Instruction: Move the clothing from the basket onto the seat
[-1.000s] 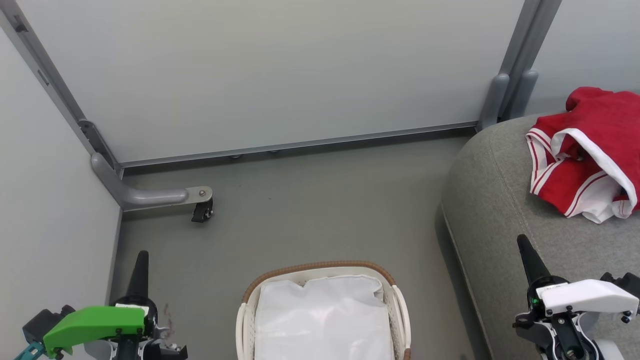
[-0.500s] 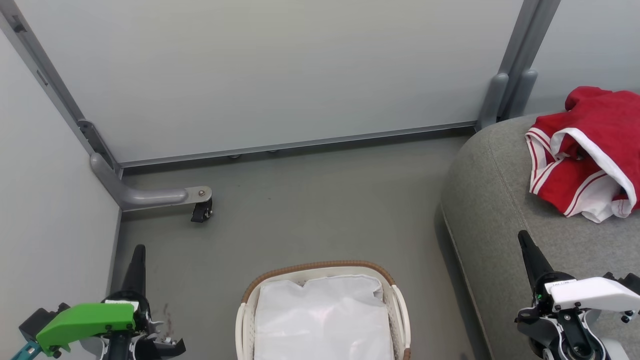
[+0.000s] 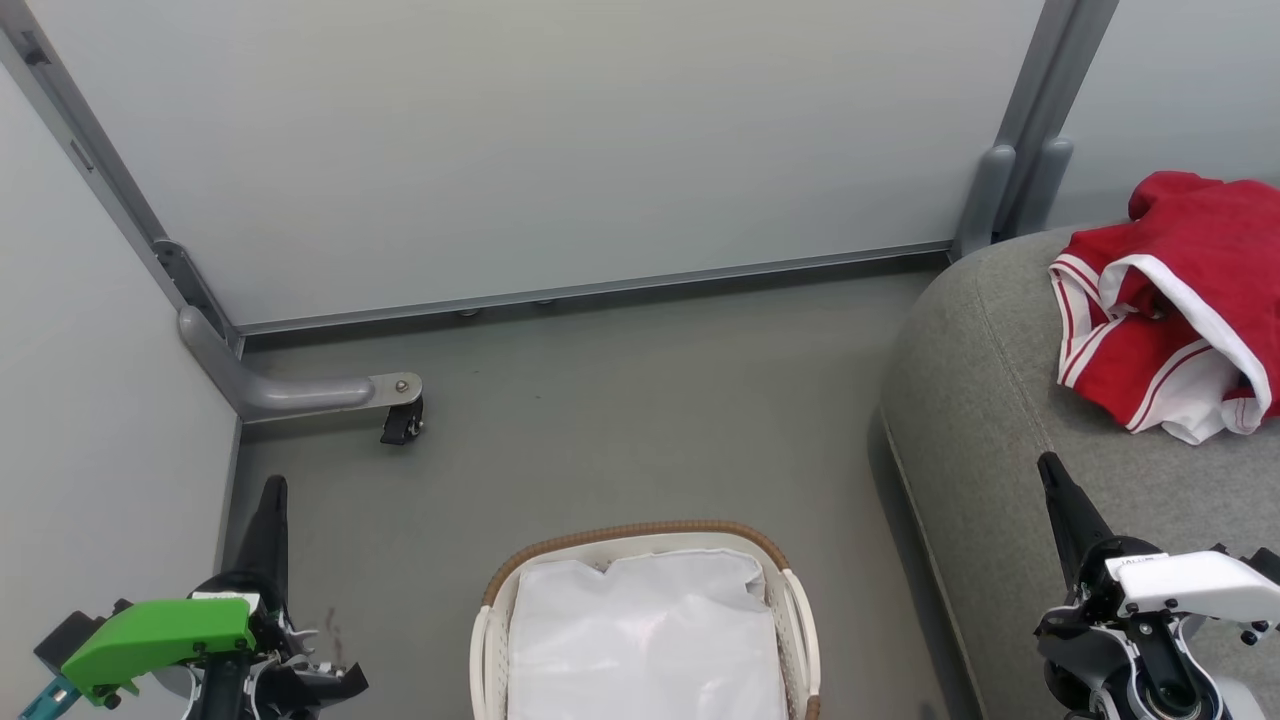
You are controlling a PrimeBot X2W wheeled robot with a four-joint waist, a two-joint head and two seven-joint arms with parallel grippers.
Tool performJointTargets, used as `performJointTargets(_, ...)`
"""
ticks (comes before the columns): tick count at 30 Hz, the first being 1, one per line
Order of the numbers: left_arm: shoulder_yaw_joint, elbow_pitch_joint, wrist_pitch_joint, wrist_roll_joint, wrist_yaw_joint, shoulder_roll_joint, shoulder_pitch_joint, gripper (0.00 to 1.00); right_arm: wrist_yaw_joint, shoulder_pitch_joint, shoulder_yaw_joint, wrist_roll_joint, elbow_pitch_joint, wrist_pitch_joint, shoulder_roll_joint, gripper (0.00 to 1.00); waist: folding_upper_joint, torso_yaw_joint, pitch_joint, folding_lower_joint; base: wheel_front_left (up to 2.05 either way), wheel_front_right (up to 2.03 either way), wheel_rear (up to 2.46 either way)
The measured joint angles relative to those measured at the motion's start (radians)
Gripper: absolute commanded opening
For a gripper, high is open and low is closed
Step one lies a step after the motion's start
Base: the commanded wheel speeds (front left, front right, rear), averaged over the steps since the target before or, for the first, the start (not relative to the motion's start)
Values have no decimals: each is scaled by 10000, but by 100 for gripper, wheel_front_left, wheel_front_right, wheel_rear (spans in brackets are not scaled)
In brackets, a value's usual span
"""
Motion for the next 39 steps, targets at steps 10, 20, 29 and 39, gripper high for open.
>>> performJointTargets(10, 79, -77, 119, -460, -8, 2, -85, 0, 0, -15, -36, 537, -56, 140, -6, 0, 0, -11, 4, 0, 0, 0, 0)
performJointTargets(20, 81, -77, 121, -462, -10, 2, -85, 0, 0, -17, -36, 537, -58, 140, -6, 0, 0, -11, 4, 0, 0, 0, 0)
performJointTargets(29, 81, -79, 121, -462, -10, 2, -85, 0, 0, -17, -36, 537, -59, 140, -6, 0, 0, -11, 4, 0, 0, 0, 0)
performJointTargets(39, 81, -79, 121, -464, -10, 2, -85, 0, 0, -18, -36, 537, -61, 140, -6, 0, 0, -11, 4, 0, 0, 0, 0)
